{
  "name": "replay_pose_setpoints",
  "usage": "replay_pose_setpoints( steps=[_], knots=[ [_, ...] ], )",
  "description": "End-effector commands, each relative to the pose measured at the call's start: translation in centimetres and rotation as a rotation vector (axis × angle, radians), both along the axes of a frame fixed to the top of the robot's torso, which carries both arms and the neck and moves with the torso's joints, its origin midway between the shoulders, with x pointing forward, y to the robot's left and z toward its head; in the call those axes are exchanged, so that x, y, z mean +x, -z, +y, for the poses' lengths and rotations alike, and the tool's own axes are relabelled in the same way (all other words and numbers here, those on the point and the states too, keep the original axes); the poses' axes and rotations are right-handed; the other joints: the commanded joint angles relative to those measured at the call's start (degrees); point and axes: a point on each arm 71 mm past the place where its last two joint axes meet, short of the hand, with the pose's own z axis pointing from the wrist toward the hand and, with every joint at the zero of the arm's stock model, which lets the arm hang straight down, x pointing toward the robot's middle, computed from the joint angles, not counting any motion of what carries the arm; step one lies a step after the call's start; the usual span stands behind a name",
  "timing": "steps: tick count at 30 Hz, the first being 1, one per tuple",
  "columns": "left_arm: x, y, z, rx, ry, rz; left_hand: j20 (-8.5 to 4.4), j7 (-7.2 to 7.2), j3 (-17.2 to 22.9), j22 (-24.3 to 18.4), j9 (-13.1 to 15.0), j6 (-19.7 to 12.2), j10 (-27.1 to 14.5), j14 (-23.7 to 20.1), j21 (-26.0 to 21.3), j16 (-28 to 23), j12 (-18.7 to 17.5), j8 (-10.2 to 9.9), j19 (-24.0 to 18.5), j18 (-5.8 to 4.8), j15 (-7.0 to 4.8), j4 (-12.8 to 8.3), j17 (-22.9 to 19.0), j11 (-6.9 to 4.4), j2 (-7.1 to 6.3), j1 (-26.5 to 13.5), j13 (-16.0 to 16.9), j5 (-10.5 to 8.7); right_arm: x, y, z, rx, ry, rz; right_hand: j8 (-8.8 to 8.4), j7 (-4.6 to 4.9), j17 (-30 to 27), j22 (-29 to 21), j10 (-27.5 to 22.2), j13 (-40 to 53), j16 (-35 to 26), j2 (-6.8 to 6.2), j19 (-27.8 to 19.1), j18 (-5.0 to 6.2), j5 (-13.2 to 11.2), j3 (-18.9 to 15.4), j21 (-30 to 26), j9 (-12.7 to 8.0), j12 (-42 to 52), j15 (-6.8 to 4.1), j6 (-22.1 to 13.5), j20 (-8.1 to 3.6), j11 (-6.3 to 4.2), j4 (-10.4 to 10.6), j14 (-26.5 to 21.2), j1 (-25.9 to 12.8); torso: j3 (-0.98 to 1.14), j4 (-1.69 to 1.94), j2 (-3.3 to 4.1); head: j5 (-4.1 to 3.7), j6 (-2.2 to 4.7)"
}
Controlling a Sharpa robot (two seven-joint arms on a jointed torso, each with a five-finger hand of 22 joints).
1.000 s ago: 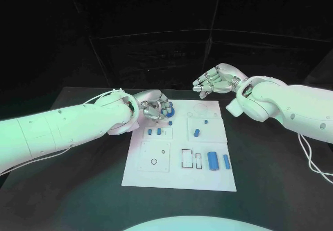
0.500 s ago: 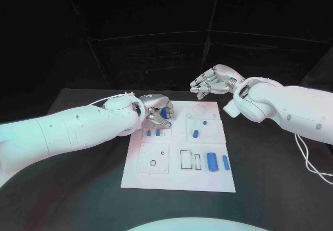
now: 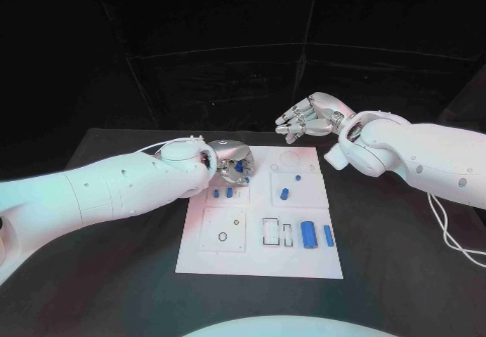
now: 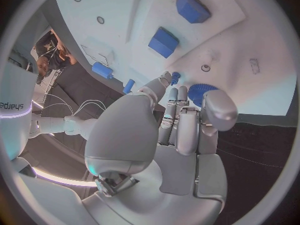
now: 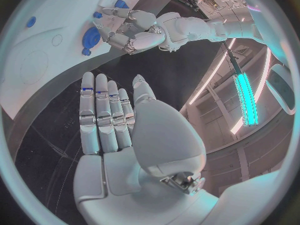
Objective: Assemble the parts on the task board
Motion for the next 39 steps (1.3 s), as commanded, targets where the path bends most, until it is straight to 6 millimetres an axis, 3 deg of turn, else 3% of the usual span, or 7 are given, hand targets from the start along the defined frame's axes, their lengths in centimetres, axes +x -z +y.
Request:
replay_pose_setpoints(
  steps=[1,7,18,25,34,39],
  knots=[
    [0.13,0.30,0.05,0.049,-0.009,0.008,-0.05,-0.10,0.51,0.52,-0.13,0.70,0.68,2.36,0.51,0.22,-0.30,-0.36,0.44,-1.19,-0.36,0.00,-0.13,-0.04,0.60,0.15,-0.28,-0.08,-0.02,-0.22,0.13,0.005,-0.003,-0.014,0.31,0.02,-0.06,-0.07,-0.39,-0.06,-0.40,0.35,0.32,0.32,0.08,-0.01,-0.32,0.05,0.19,0.09,0.34,-0.12,0.04,-0.25,-0.31,0.01,-0.01,0.13,-0.01,-0.18,-0.07],
    [0.35,0.52,0.03,0.057,-0.017,0.010,-0.07,-0.01,2.29,1.34,-0.54,1.77,2.11,2.42,1.21,0.46,-1.28,-0.96,0.45,-1.32,-0.36,-0.49,-0.28,-0.05,1.41,0.82,-1.36,-0.05,-0.01,-0.22,0.23,0.006,-0.005,-0.014,0.29,0.04,-0.06,-0.08,-0.40,-0.07,-0.39,0.36,0.33,0.31,0.08,-0.04,-0.34,0.03,0.19,0.10,0.30,-0.11,0.06,-0.24,-0.32,-0.01,-0.01,0.09,-0.05,-0.06,-0.12],
    [0.18,0.71,-0.57,0.059,0.005,0.021,-0.12,-0.04,3.49,3.16,-0.88,3.09,3.97,2.46,2.92,0.75,-2.09,-1.48,0.73,-1.61,-0.42,-0.59,-0.43,-0.22,1.62,0.39,-2.32,-0.21,-0.01,-0.21,0.29,0.006,-0.007,-0.014,0.29,0.04,-0.06,-0.08,-0.40,-0.07,-0.39,0.36,0.33,0.31,0.08,-0.04,-0.34,0.03,0.19,0.10,0.30,-0.11,0.06,-0.24,-0.32,-0.01,0.01,0.13,-0.02,-0.13,-0.22],
    [0.03,0.80,-0.79,0.060,0.014,0.028,-0.18,0.12,3.72,4.23,-1.51,2.36,4.68,2.45,3.92,0.77,-3.03,-2.89,0.90,-1.79,-0.46,-0.68,-0.81,-0.24,0.88,-0.23,-3.01,-0.71,-0.02,-0.22,0.29,0.006,-0.007,-0.013,0.29,0.04,-0.06,-0.08,-0.40,-0.07,-0.39,0.36,0.33,0.31,0.08,-0.04,-0.34,0.03,0.19,0.10,0.30,-0.11,0.06,-0.24,-0.32,-0.01,0.03,0.17,-0.08,-0.06,-0.21],
    [0.04,0.93,-0.69,0.071,0.005,0.037,0.31,1.09,3.95,4.39,-3.09,-0.47,3.30,2.35,3.84,0.60,-5.84,-6.55,0.69,-1.80,0.23,-0.91,-1.73,0.68,-0.58,-1.03,-4.61,-0.81,-0.02,-0.22,0.29,0.005,-0.007,-0.013,0.29,0.04,-0.06,-0.08,-0.40,-0.07,-0.39,0.36,0.33,0.31,0.08,-0.04,-0.34,0.03,0.19,0.10,0.30,-0.11,0.06,-0.24,-0.32,-0.01,0.00,0.11,-0.05,-0.12,-0.14],
    [-0.11,0.92,-0.94,0.065,0.015,0.036,0.53,0.81,3.82,3.93,-3.53,-1.05,2.59,2.33,3.27,0.58,-6.73,-7.46,0.48,-1.66,0.44,-0.95,-1.99,0.96,-0.86,-1.22,-5.12,-0.83,-0.01,-0.21,0.30,0.005,-0.007,-0.012,0.27,0.06,-0.07,-0.11,-0.41,-0.09,-0.39,0.39,0.36,0.31,0.09,-0.07,-0.39,0.00,0.20,0.11,0.26,-0.11,0.07,-0.23,-0.32,-0.04,-0.03,0.10,-0.04,-0.15,-0.15]
  ],
)
